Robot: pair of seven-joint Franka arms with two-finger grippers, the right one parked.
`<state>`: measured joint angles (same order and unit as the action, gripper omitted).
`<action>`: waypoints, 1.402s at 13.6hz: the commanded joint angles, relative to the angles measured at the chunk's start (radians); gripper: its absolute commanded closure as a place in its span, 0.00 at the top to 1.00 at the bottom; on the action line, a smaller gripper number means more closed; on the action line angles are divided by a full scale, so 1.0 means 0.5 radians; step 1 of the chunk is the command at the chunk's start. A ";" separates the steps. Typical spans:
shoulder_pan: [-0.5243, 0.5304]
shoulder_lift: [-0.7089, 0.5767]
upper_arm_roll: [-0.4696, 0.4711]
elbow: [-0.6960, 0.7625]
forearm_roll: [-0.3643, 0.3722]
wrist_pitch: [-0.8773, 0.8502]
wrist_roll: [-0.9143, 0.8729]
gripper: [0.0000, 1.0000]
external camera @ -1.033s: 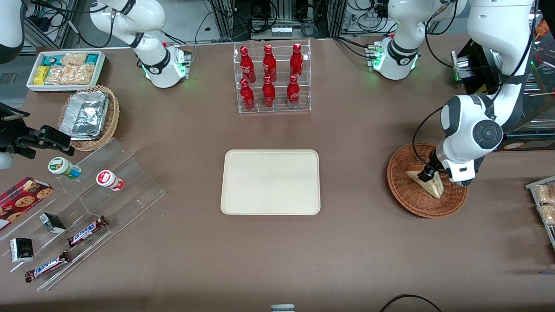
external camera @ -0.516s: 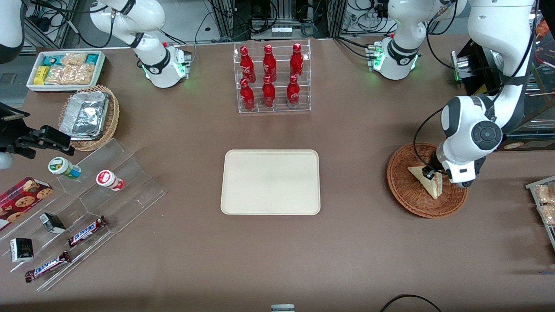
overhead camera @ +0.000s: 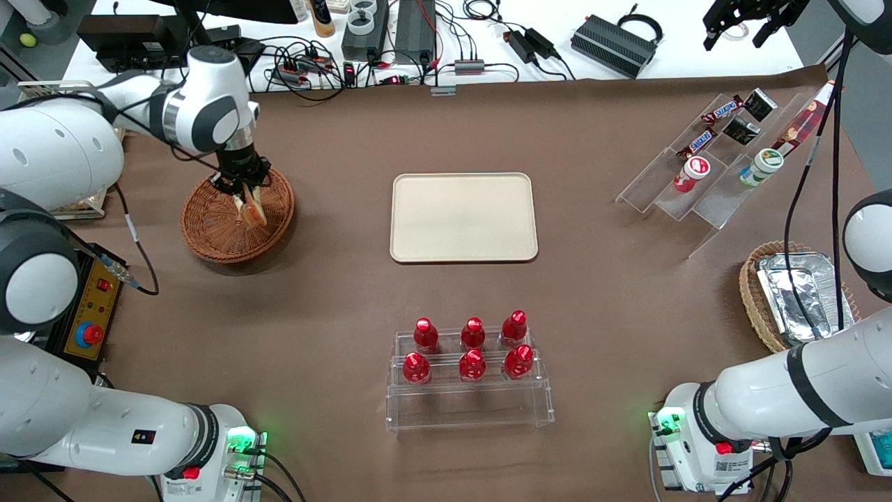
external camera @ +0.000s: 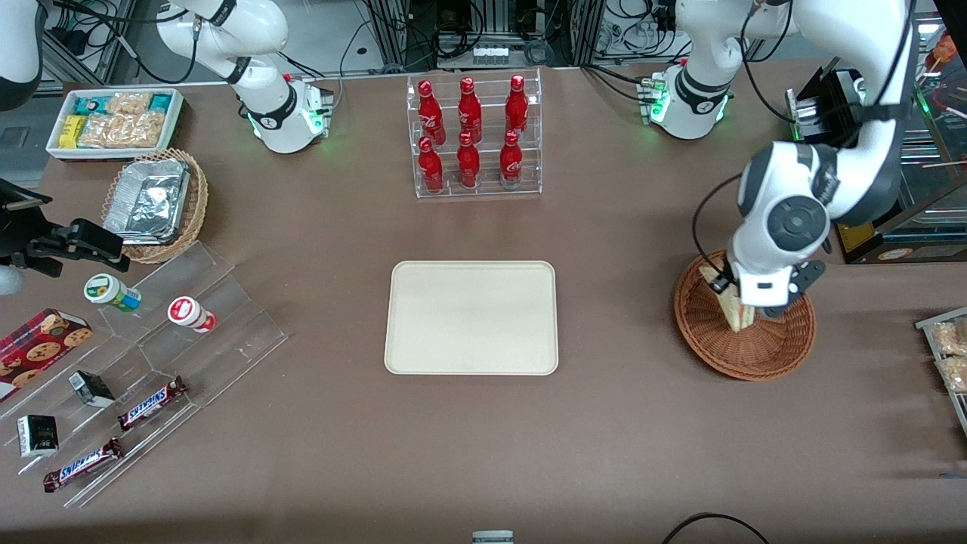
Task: Place sandwich from basket to tray
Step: 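Carry the sandwich with the left gripper over the cream tray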
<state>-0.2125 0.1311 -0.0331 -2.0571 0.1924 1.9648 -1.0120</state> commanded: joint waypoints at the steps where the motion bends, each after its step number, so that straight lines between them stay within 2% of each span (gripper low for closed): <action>1: -0.218 0.041 0.011 0.278 0.014 -0.211 -0.041 0.02; 4: -0.440 0.133 0.011 0.450 -0.016 -0.178 -0.065 0.03; 9: -0.755 0.541 0.008 0.840 -0.111 0.079 -0.065 0.03; 13: -0.882 0.787 0.005 0.896 -0.130 0.423 -0.074 0.03; 19: -1.057 1.002 0.011 0.963 -0.093 0.498 -0.301 0.03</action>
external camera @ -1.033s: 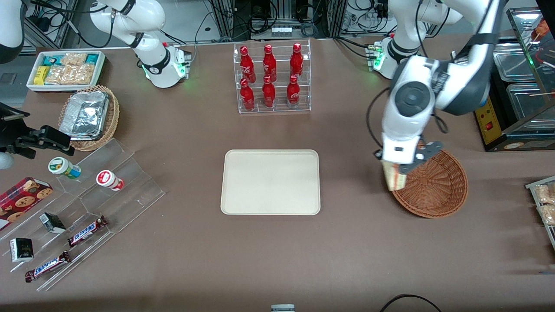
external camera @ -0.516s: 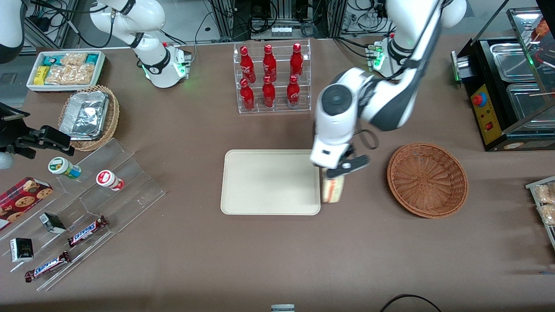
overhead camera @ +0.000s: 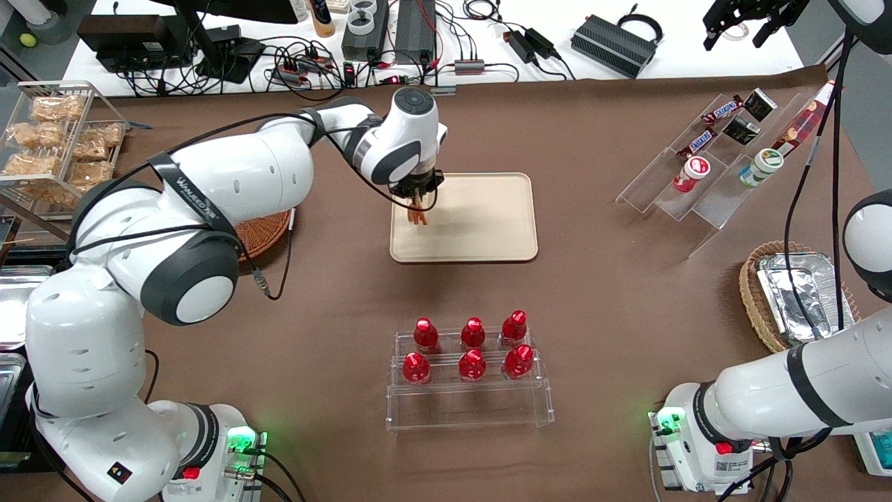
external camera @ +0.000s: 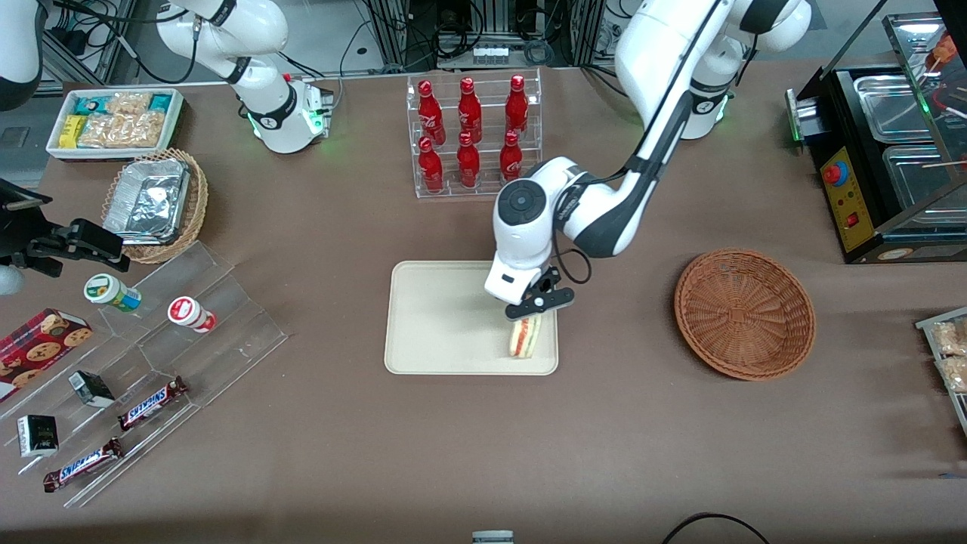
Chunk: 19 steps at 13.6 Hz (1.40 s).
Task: Place sandwich from basket to tray
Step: 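Carry the sandwich with the left gripper over the cream tray, then lower the sandwich onto the tray and open the left gripper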
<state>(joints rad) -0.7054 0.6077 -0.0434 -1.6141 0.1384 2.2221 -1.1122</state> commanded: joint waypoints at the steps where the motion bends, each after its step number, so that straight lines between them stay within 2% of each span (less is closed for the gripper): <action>1: -0.095 0.064 0.035 0.080 0.018 -0.023 -0.122 0.03; 4: -0.132 0.131 0.044 0.126 0.027 -0.035 -0.196 0.03; 7: -0.132 0.174 0.044 0.130 0.171 -0.069 -0.309 0.03; 10: -0.132 0.178 0.044 0.130 0.180 -0.158 -0.313 0.04; 11: -0.132 0.178 0.044 0.129 0.177 -0.158 -0.322 0.12; 13: -0.132 0.178 0.044 0.129 0.177 -0.158 -0.337 1.00; 19: -0.089 -0.006 0.050 0.221 0.153 -0.397 -0.337 1.00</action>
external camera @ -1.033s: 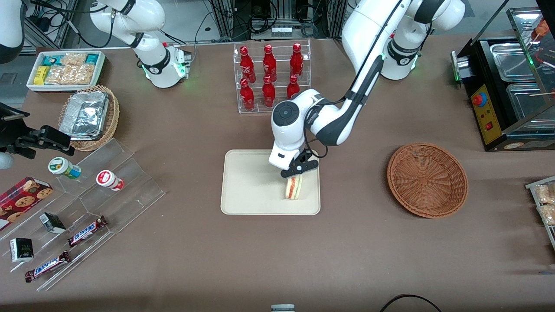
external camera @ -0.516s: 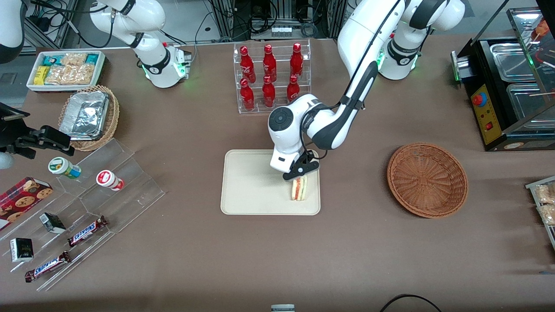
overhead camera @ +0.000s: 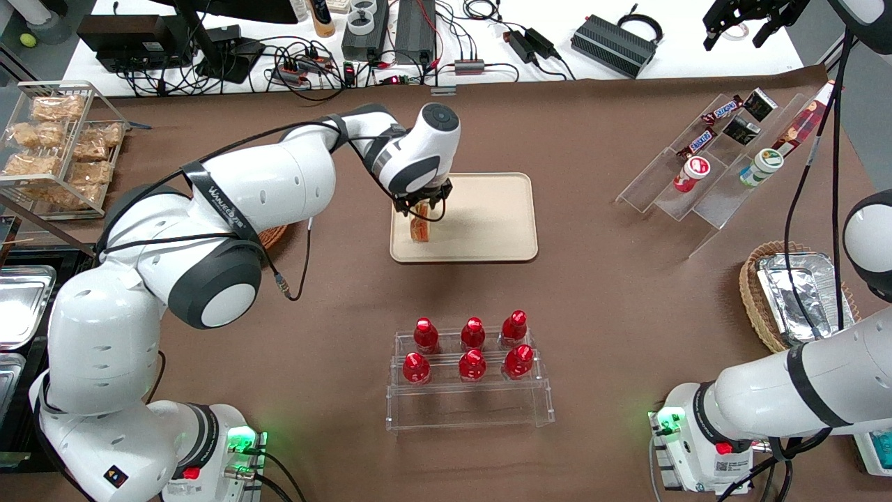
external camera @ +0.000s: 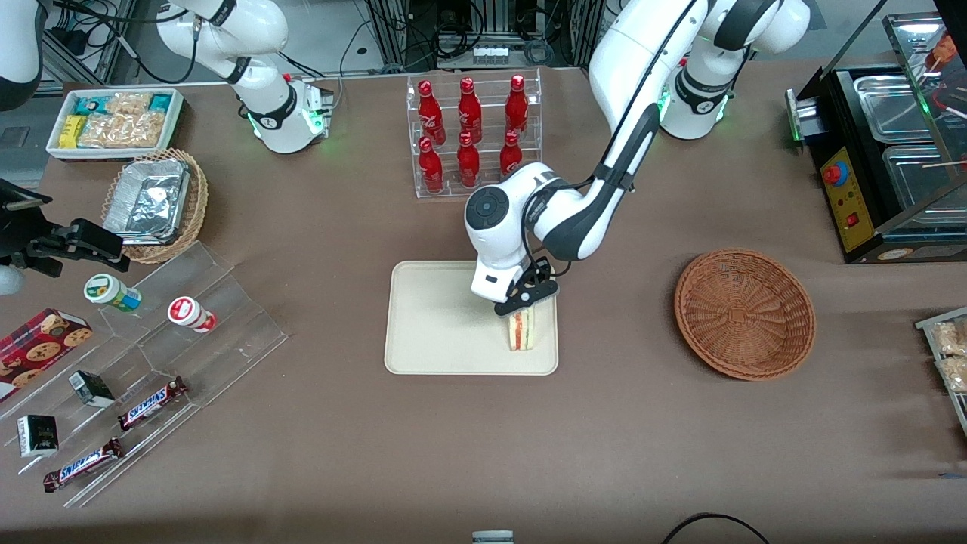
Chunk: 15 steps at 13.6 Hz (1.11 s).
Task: Place sandwich from basket to tray
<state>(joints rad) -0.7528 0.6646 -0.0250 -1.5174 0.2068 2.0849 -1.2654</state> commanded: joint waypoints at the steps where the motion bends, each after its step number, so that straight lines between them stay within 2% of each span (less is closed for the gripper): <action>1: 0.030 -0.184 0.010 0.034 0.016 -0.169 -0.025 1.00; 7: 0.284 -0.641 0.013 0.013 -0.002 -0.463 0.033 1.00; 11: 0.594 -0.908 0.016 0.010 -0.122 -0.843 0.523 1.00; 13: 0.762 -0.998 0.016 0.004 -0.168 -0.933 0.765 1.00; 15: 0.925 -1.102 0.016 -0.033 -0.281 -0.988 1.072 1.00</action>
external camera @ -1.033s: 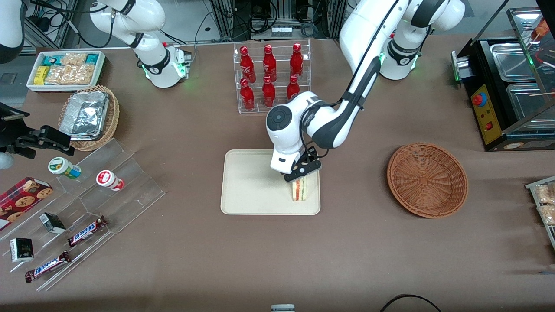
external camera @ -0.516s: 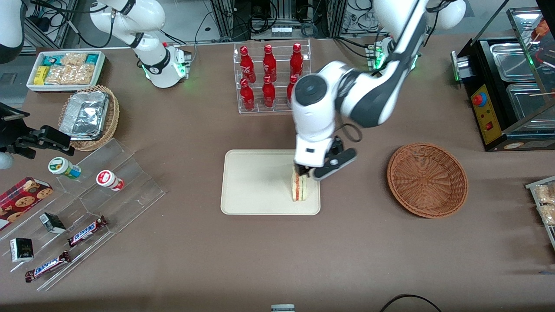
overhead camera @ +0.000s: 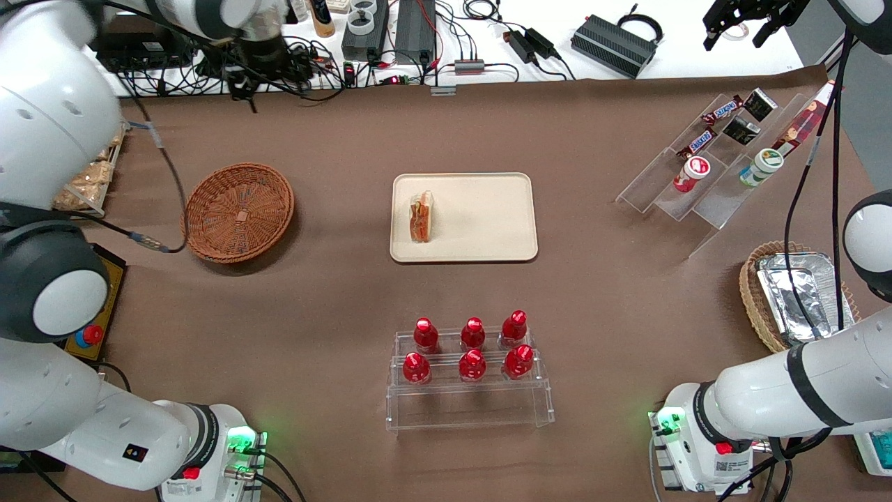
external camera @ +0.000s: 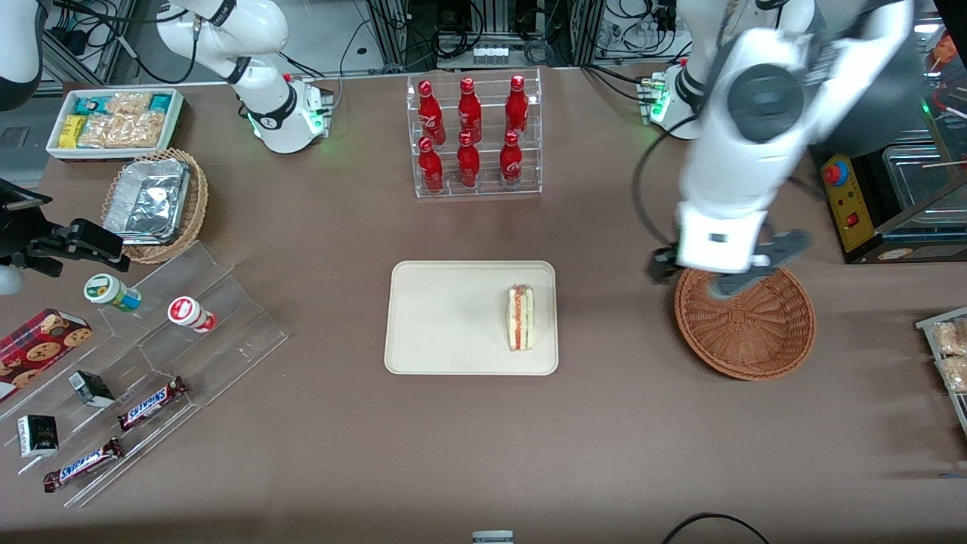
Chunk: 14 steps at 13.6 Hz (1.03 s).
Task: Place sandwich from basket to tray
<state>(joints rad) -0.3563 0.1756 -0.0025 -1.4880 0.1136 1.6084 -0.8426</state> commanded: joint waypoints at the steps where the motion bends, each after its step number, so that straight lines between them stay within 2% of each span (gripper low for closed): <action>1: 0.209 -0.188 -0.029 -0.113 -0.120 -0.066 0.352 1.00; 6: 0.537 -0.504 -0.023 -0.267 -0.270 -0.213 1.018 1.00; 9: 0.660 -0.676 -0.026 -0.310 -0.331 -0.305 1.118 1.00; 12: 0.660 -0.888 -0.026 -0.533 -0.319 -0.296 1.222 1.00; 14: 0.660 -0.885 -0.029 -0.546 -0.316 -0.290 1.222 1.00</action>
<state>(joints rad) -0.0405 -0.2346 -0.0051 -1.7095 -0.0326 1.4446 -0.2536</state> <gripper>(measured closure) 0.000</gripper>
